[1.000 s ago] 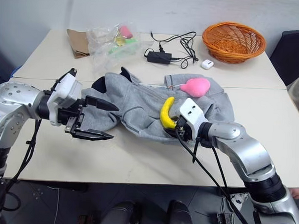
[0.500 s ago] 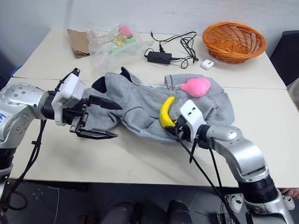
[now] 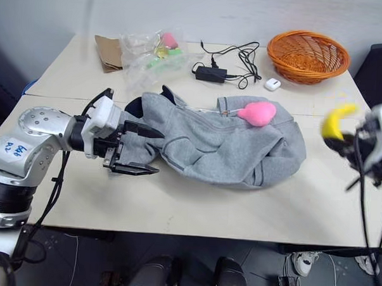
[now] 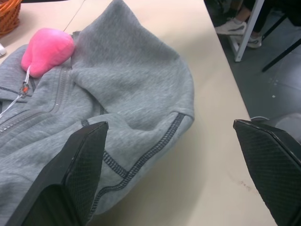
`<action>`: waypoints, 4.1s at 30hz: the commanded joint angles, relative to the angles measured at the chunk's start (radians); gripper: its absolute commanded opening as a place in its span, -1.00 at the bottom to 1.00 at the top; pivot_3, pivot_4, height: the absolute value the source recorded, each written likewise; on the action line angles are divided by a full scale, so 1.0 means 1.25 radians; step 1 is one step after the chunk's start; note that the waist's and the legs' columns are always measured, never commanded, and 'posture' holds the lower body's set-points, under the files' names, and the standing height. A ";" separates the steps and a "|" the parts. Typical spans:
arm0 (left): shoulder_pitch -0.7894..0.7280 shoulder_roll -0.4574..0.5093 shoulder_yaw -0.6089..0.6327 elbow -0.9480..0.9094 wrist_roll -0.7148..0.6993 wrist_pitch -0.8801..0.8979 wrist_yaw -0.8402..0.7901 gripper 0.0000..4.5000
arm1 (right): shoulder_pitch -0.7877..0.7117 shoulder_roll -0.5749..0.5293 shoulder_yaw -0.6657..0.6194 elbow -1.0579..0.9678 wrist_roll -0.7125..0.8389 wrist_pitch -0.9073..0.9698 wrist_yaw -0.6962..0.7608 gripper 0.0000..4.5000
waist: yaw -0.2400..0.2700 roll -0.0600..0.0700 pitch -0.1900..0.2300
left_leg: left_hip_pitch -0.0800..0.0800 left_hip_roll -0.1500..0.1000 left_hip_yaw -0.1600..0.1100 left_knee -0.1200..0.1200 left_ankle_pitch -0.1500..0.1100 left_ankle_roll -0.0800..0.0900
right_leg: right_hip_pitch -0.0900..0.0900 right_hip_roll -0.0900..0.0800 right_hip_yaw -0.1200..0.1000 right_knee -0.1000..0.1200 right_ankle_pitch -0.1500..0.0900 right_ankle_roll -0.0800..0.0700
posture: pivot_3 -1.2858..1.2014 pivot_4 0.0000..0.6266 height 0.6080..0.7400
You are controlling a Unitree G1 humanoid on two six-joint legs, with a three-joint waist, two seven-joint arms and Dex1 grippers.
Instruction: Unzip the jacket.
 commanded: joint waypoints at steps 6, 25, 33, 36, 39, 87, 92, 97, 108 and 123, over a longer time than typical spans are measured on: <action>-0.011 -0.016 -0.024 0.004 0.031 -0.046 -0.015 1.00 | 0.119 0.115 -0.022 0.002 -0.040 -0.082 -0.018 -0.31 | -0.021 0.000 0.000 | 0.004 0.002 0.003 0.000 0.001 -0.001 | 0.000 0.001 0.003 0.003 0.000 0.000 | 0.03 -0.52 1.00; -0.102 -0.014 -0.130 0.158 0.242 -0.306 -0.099 1.00 | 0.017 -0.308 0.163 0.159 -0.230 -0.588 0.419 0.97 | -0.005 0.001 0.001 | 0.003 0.001 0.002 0.000 0.000 0.000 | 0.000 0.001 0.003 -0.001 0.001 0.001 | 0.03 -0.52 1.00; -0.140 -0.071 -0.194 0.282 0.405 -0.501 -0.018 1.00 | -0.275 -0.176 0.462 0.348 -0.477 -0.966 0.391 0.97 | -0.007 0.001 0.001 | 0.000 0.001 0.003 0.002 0.000 -0.001 | -0.002 0.001 0.002 0.001 0.001 0.001 | 0.03 -0.52 1.00; -0.140 -0.084 -0.193 0.291 0.410 -0.512 -0.015 0.81 | -0.346 -0.122 0.522 0.418 -0.528 -1.030 0.384 1.00 | -0.008 0.001 0.001 | 0.000 0.002 0.003 0.003 0.000 -0.001 | -0.002 0.001 0.001 0.001 0.001 0.001 | 0.03 -0.52 1.00; -0.135 -0.088 -0.191 0.287 0.414 -0.510 -0.017 0.45 | -0.414 -0.075 0.567 0.508 -0.587 -1.089 0.349 1.00 | -0.009 0.001 0.001 | -0.001 0.002 0.002 0.005 0.000 0.000 | -0.002 0.001 0.001 0.002 0.001 0.001 | 0.03 -0.52 1.00; 0.443 0.268 0.004 -0.030 0.166 -0.402 -0.145 0.31 | 0.303 -0.201 0.067 -0.291 -0.114 -0.538 0.589 0.65 | -0.027 0.006 -0.001 | 0.006 0.006 -0.004 0.010 -0.013 0.000 | 0.009 -0.004 0.002 -0.006 -0.001 -0.002 | 0.03 -0.52 1.00; 0.225 0.282 0.073 -0.029 -0.098 -0.102 -0.216 0.99 | 0.012 -0.244 0.101 -0.202 0.163 -0.361 0.636 0.82 | -0.015 0.006 0.002 | 0.004 0.007 -0.008 0.012 -0.012 -0.001 | 0.008 -0.005 -0.001 -0.005 -0.001 -0.003 | 0.03 -0.52 1.00; -0.210 0.098 -0.019 0.238 -0.052 0.023 -0.193 0.99 | -0.413 -0.122 0.383 0.053 -0.008 -0.294 0.536 0.82 | -0.006 0.002 0.000 | 0.002 0.004 -0.010 0.013 -0.010 0.000 | 0.009 -0.006 -0.003 -0.006 0.000 -0.002 | 0.03 -0.52 1.00; -0.582 -0.254 -0.222 1.026 0.405 -0.511 0.000 0.99 | -0.700 0.074 0.600 0.555 -0.295 -0.371 0.515 0.82 | -0.008 0.001 0.001 | -0.020 0.000 0.006 0.013 -0.006 0.007 | -0.018 -0.004 -0.012 0.004 0.001 0.002 | 0.03 -0.52 1.00; -0.552 -0.308 -0.243 1.174 0.622 -0.665 0.204 0.82 | -0.673 0.118 0.611 0.684 -0.406 -0.462 0.496 0.44 | -0.025 0.001 0.001 | -0.023 -0.001 0.007 0.022 -0.004 0.010 | -0.018 -0.010 -0.020 0.009 0.005 0.004 | 0.03 -0.52 1.00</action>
